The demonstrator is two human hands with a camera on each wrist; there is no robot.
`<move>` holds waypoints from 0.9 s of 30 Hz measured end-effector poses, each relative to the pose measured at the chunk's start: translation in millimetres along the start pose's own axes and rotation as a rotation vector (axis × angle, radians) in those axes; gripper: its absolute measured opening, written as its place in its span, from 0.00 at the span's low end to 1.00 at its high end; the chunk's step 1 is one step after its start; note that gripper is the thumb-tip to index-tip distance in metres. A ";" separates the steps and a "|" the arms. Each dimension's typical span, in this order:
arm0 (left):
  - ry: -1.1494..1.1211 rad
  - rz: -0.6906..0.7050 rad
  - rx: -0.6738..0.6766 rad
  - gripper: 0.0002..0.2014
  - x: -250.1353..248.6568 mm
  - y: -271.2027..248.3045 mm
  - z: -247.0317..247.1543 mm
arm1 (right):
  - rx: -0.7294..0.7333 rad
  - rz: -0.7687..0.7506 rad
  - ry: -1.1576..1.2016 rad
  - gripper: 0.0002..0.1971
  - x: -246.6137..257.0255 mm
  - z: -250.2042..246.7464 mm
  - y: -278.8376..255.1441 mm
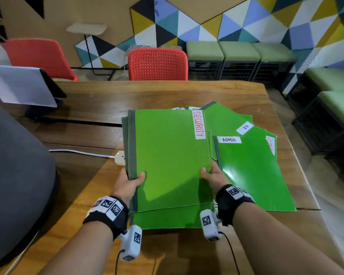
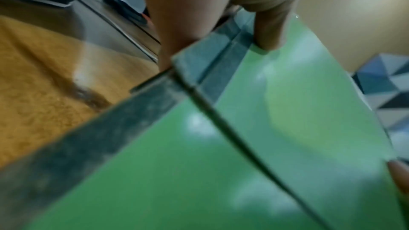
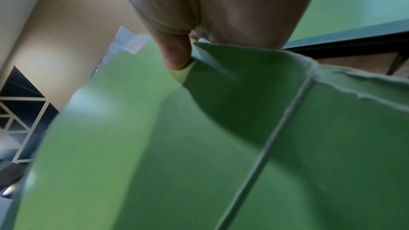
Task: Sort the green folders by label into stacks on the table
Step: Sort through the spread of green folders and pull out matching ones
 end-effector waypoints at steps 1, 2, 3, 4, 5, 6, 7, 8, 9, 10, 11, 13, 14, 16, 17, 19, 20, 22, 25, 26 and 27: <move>-0.023 0.047 -0.016 0.19 -1.5 -2.9 0.0 | -0.033 -0.016 -0.001 0.34 6.8 3.3 -11.1; -0.066 0.085 -0.010 0.17 -6.2 -7.1 0.7 | -0.054 -0.068 -0.020 0.35 16.2 5.5 -24.8; -0.107 0.113 -0.002 0.17 -7.4 -7.8 -1.7 | -0.051 -0.139 -0.018 0.36 24.3 5.7 -34.1; -0.136 0.149 0.013 0.18 -12.7 -11.5 -4.1 | -0.031 -0.215 0.017 0.39 31.6 5.6 -40.5; -0.148 0.182 0.026 0.17 -16.4 -14.0 -7.7 | -0.014 -0.271 0.073 0.42 39.6 5.3 -46.2; -0.146 0.215 0.045 0.16 -21.5 -16.9 -11.2 | -0.012 -0.311 0.129 0.45 46.6 4.4 -50.6; -0.148 0.248 0.049 0.13 -24.1 -16.1 -16.0 | -0.013 -0.341 0.175 0.46 53.4 4.6 -55.6; -0.137 0.281 0.050 0.12 -28.8 -17.8 -20.4 | -0.005 -0.389 0.206 0.44 60.0 6.3 -62.9; -0.132 0.313 0.049 0.13 -32.5 -18.9 -24.6 | -0.001 -0.437 0.211 0.40 64.7 8.2 -70.0; -0.140 0.334 0.037 0.14 -36.0 -20.6 -28.1 | 0.003 -0.474 0.198 0.36 67.1 10.4 -76.3; -0.167 0.354 0.029 0.17 -36.9 -21.4 -30.6 | 0.015 -0.501 0.180 0.34 68.0 12.7 -80.6; -0.227 0.376 0.021 0.26 -38.3 -24.8 -32.8 | 0.055 -0.533 0.179 0.35 66.6 16.4 -87.2; -0.254 0.390 0.017 0.30 -39.1 -27.5 -32.4 | 0.071 -0.538 0.185 0.37 65.6 17.7 -87.4; -0.278 0.413 0.020 0.38 -36.0 -27.7 -30.7 | 0.061 -0.539 0.179 0.39 66.6 17.9 -86.2; -0.256 0.412 0.010 0.42 -32.3 -25.0 -30.0 | 0.045 -0.526 0.158 0.40 65.5 17.3 -83.0; -0.156 0.394 -0.025 0.43 -25.3 -21.5 -27.5 | -0.005 -0.463 0.067 0.42 58.3 15.6 -75.8; -0.084 0.381 -0.029 0.40 -17.5 -17.1 -27.6 | -0.036 -0.442 -0.017 0.42 52.1 15.1 -72.8; 0.124 0.303 0.009 0.29 -1.3 -13.6 -26.0 | -0.089 -0.414 -0.247 0.38 35.3 14.9 -65.4; 0.430 0.169 0.073 0.29 20.7 -9.9 -22.4 | -0.130 -0.307 -0.493 0.29 10.3 16.3 -57.6; 0.502 0.171 0.063 0.28 21.8 -10.0 -21.2 | -0.154 -0.300 -0.542 0.26 5.8 16.3 -56.1; 0.545 0.193 0.047 0.26 19.0 -11.4 -19.1 | -0.197 -0.283 -0.581 0.25 4.3 15.5 -53.8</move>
Point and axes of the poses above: each hand's wrist, its own y-axis towards the middle knuckle, its own z-axis out of the palm, x = y × z, the point moved 1 cm from there along y, towards the middle knuckle, and after that the axes turned 9 degrees about z, right-handed, at the moved point
